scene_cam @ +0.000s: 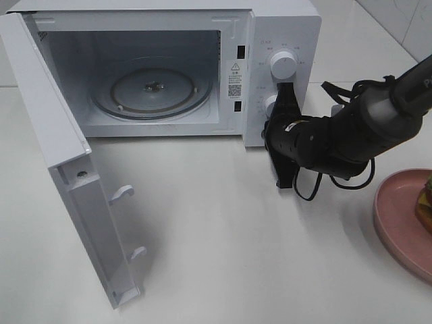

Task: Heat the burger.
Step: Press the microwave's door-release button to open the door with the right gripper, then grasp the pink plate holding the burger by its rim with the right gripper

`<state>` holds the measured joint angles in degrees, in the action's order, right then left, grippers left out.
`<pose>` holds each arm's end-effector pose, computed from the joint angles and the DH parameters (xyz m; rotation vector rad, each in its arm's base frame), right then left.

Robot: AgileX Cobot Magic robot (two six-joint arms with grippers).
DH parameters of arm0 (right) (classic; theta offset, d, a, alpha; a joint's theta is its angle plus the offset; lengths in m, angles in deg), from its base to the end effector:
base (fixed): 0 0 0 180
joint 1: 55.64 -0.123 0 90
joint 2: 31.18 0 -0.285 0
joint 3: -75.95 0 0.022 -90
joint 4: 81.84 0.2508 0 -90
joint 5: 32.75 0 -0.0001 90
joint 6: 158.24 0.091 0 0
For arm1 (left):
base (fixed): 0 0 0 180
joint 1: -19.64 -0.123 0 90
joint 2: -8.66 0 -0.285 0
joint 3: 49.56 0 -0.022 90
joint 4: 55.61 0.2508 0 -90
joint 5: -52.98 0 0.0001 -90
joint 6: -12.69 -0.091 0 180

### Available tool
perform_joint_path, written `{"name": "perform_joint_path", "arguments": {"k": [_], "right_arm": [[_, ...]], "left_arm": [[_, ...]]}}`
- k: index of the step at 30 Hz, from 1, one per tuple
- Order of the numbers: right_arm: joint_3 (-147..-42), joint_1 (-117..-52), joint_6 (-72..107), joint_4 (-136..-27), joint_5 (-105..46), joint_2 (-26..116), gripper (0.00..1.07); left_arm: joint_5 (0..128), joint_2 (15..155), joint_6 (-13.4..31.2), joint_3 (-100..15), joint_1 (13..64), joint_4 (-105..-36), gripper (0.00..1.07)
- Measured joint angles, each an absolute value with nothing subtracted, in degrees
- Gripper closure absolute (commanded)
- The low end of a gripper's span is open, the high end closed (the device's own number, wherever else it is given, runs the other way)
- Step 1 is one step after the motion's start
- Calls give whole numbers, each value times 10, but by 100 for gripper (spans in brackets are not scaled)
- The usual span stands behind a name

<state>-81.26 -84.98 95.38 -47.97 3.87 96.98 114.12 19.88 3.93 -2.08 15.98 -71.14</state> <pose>0.3565 0.1657 0.0965 1.4906 1.6543 1.0261 0.0021 -0.0213 0.2847 0.0988 2.0637 -0.1941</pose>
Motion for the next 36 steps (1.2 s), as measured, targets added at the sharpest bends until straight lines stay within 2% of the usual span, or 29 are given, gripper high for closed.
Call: {"name": "perform_joint_path", "arguments": {"k": [17,28,36], "right_arm": [[-747,-853,914,-567,-35,864,107],[-706,-853,725,-583,-129,762,107],[-706,-853,591,-668,-254,715,106]], "left_arm": [[1141,199,39,-21,160,-711,9],[1141,199,39,-21,160,-711,9],[1141,199,39,-21,160,-711,9]]}}
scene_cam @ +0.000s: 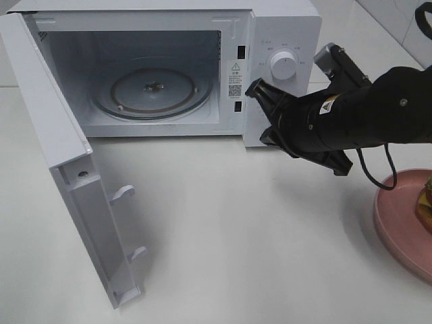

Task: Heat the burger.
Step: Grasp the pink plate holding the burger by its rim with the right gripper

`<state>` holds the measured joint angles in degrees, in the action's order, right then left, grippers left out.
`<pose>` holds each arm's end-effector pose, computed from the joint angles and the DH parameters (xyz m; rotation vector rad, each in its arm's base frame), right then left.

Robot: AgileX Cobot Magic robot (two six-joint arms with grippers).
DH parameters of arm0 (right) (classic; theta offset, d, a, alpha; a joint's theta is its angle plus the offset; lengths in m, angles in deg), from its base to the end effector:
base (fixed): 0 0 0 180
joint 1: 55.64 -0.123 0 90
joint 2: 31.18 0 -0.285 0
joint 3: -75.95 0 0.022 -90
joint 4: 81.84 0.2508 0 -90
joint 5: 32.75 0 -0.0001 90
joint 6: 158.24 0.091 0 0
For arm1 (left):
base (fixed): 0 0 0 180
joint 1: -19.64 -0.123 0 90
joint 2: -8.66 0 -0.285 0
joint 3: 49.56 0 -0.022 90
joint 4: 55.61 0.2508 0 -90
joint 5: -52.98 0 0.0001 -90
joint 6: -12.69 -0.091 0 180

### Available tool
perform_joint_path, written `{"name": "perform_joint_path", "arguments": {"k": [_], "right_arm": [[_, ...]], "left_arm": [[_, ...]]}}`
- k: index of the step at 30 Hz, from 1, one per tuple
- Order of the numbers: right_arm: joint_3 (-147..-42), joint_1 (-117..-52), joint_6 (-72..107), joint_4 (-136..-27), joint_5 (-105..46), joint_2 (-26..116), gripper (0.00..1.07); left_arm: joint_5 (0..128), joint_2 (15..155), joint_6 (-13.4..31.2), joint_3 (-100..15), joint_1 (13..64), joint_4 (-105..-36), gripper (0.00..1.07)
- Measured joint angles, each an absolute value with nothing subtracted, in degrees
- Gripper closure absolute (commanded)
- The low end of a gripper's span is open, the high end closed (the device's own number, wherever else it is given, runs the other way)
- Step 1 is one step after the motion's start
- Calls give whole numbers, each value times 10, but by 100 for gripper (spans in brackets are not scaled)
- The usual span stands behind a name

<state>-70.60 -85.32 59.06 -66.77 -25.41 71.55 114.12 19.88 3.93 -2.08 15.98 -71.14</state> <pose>0.2820 0.1573 0.1778 0.4794 2.3071 0.7058 0.0021 -0.0213 0.2847 0.0988 2.0637 -0.1941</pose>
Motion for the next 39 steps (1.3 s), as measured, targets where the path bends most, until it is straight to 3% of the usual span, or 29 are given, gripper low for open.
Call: {"name": "perform_joint_path", "arguments": {"k": [11,23,39], "right_arm": [[-706,-853,481,-745,-428,679,102],[-706,-850,351,-750,-616,631,99],[-706,-719,321,-838,-758,583,91]], "left_arm": [[1141,199,38,-21,160,-711,9],[1141,199,38,-21,160,-711,9],[1141,199,38,-21,160,-711,9]]}}
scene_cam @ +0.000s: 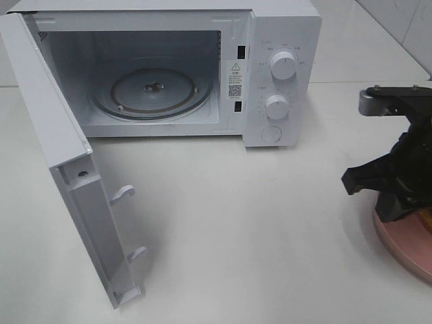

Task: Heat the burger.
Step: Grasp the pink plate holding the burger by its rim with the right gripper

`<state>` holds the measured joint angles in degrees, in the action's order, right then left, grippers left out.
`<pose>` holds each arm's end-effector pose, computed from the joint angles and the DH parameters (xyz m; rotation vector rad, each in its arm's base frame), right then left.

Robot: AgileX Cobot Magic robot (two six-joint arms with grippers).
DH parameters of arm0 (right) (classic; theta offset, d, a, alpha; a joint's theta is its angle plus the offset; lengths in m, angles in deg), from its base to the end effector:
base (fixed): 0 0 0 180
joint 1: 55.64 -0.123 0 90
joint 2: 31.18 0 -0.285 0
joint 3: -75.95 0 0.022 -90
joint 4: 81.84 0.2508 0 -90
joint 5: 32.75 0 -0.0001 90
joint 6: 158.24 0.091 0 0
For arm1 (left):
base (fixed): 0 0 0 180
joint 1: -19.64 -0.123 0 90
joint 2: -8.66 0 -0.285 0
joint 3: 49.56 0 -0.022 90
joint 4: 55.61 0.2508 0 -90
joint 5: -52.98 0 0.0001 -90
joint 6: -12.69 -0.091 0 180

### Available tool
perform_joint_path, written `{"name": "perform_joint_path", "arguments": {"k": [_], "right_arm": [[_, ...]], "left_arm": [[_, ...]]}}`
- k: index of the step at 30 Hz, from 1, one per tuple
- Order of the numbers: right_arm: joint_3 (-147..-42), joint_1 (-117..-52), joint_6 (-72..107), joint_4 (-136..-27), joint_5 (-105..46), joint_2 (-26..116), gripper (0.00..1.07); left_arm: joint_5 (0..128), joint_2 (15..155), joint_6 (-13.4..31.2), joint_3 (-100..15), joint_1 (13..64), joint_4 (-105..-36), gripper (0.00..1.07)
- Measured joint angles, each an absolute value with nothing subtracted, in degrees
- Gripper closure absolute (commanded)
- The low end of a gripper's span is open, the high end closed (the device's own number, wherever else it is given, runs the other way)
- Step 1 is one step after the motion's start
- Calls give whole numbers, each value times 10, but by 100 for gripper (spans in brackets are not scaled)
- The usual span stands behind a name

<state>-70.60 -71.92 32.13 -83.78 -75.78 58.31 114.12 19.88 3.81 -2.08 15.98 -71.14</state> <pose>0.2328 0.0658 0.2018 -0.1810 2.8913 0.0453 0.0021 -0.0213 0.2847 0.1010 2.0635 -0.1929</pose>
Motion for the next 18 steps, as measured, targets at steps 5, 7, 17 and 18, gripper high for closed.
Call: {"name": "perform_joint_path", "arguments": {"k": [5,7,17,18], "right_arm": [[-706,-681,321,-872,-764,583,70],[-706,-670,321,-895,-763,583,43],[-706,-668,321,-942,-733,583,8],[-706,-668,321,-942,-729,583,8]], "left_arm": [[1141,199,38,-21,160,-711,9],[1141,199,38,-21,160,-711,9],[1141,199,38,-21,160,-711,9],[1141,199,38,-21,160,-711,9]]}}
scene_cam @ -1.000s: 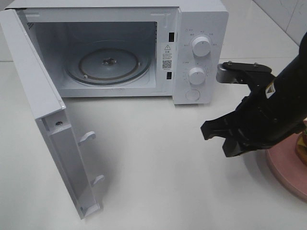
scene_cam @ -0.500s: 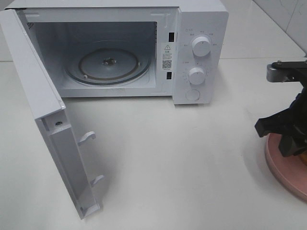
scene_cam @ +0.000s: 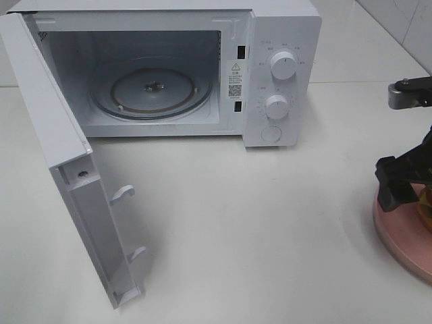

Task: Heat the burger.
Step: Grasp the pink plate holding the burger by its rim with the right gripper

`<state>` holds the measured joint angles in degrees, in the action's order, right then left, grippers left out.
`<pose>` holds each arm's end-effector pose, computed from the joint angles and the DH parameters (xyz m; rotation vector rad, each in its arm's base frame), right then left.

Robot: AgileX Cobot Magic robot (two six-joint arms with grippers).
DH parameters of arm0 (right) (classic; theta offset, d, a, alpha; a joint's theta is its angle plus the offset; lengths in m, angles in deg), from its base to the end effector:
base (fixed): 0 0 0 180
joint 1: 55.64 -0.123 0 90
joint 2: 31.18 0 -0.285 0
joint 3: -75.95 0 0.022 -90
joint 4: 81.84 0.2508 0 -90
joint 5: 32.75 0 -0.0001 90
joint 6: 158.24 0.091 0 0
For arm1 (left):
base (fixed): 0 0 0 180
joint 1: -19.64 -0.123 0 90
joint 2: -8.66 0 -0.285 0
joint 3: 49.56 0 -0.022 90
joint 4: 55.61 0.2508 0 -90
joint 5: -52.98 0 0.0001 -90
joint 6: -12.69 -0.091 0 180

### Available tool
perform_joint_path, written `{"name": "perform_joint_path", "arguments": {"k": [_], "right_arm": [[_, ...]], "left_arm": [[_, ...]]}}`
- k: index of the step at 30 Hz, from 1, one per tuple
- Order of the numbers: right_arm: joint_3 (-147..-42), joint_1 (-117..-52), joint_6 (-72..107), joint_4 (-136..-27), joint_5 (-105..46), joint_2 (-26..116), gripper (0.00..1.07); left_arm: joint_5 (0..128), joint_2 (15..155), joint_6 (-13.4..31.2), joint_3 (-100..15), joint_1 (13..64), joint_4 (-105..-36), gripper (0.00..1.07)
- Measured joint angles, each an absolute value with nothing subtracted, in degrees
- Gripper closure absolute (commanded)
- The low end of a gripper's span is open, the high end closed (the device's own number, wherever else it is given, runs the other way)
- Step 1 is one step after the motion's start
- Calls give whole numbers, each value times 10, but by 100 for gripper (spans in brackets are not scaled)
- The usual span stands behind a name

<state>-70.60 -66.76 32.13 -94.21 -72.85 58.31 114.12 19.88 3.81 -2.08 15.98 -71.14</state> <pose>0.2449 0.0353 0.2041 -0.2221 2.8093 -0.1488 0.0021 -0.0213 0.2847 0.1010 2.0635 -0.1929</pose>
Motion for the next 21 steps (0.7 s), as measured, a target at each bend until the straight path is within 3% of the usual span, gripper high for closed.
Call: {"name": "perform_joint_path", "arguments": {"k": [21], "right_arm": [[-706,-668,321,-928,-662,717,18]], "left_arm": [[1141,199,38,-21,160,-711,9]]}}
